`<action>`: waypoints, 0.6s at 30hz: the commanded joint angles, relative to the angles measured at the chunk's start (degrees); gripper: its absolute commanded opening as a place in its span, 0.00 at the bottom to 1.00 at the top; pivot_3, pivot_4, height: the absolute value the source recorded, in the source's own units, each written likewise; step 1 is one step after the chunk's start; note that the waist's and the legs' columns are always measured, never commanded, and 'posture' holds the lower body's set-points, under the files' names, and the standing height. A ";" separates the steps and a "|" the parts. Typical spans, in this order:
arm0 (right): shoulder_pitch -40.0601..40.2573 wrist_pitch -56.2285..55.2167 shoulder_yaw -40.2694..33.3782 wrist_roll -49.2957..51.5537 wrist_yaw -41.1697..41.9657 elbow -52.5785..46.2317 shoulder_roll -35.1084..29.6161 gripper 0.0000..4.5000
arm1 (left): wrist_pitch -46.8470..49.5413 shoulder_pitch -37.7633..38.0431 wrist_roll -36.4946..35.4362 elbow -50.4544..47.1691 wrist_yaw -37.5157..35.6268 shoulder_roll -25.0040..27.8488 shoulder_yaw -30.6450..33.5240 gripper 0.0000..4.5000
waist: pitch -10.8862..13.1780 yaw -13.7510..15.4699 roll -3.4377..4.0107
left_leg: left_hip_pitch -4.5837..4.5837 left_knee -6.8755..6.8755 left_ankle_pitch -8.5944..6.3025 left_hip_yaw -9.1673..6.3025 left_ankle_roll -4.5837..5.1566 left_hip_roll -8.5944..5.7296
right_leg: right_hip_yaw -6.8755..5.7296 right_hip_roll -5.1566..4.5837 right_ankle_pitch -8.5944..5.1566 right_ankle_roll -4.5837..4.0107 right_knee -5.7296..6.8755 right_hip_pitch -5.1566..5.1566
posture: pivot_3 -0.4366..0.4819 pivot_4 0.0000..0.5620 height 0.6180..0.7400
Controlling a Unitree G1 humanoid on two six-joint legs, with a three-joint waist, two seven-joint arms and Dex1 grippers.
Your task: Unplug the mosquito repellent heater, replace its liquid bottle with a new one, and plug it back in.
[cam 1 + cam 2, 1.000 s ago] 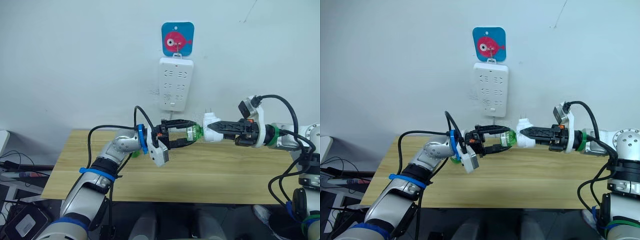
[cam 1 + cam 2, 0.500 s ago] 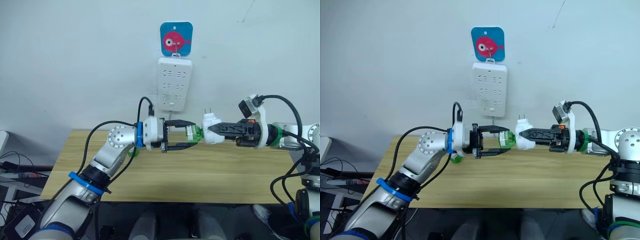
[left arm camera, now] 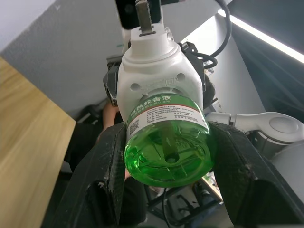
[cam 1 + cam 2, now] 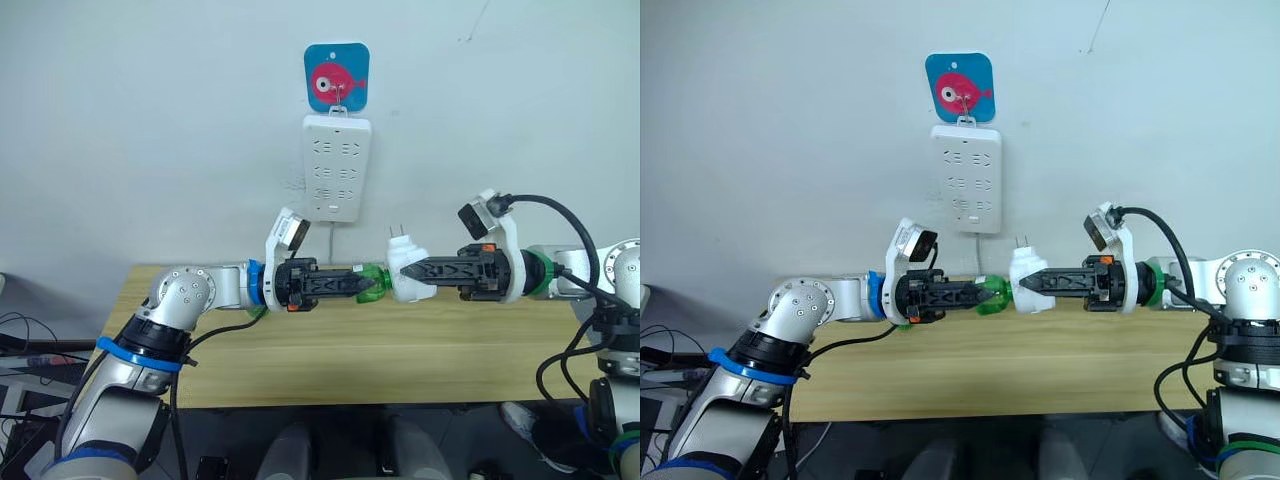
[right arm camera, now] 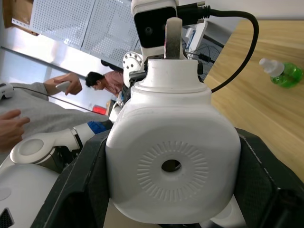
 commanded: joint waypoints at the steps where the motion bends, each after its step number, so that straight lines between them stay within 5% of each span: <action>1: 1.15 -2.23 -4.58 -0.01 -1.14 2.63 -5.20 0.67 | 2.03 2.29 1.14 -0.12 -2.59 2.27 6.11 0.50 | 0.01 0.03 0.01 | 0.00 0.00 0.00 0.01 0.00 -0.01 | 0.01 -0.02 0.00 0.00 -0.01 0.00 | 0.51 0.34 1.00; 15: 1.20 -4.27 -2.03 3.57 -2.76 1.41 -5.23 0.67 | 1.99 2.32 6.12 -1.27 -0.30 -3.04 8.60 0.50 | 0.01 0.57 0.00 | -0.04 0.00 0.00 0.10 0.00 -0.02 | 0.03 -0.11 0.00 0.00 -0.11 0.00 | 0.52 0.34 1.00; 18: 1.38 -4.70 -1.63 6.00 -3.19 1.77 -5.36 0.67 | 2.15 2.29 6.81 -0.69 0.32 -4.04 9.52 0.73 | 0.03 0.75 0.00 | -0.04 0.00 0.00 0.10 0.00 -0.02 | 0.03 -0.12 0.00 0.00 -0.11 0.00 | 0.52 0.34 1.00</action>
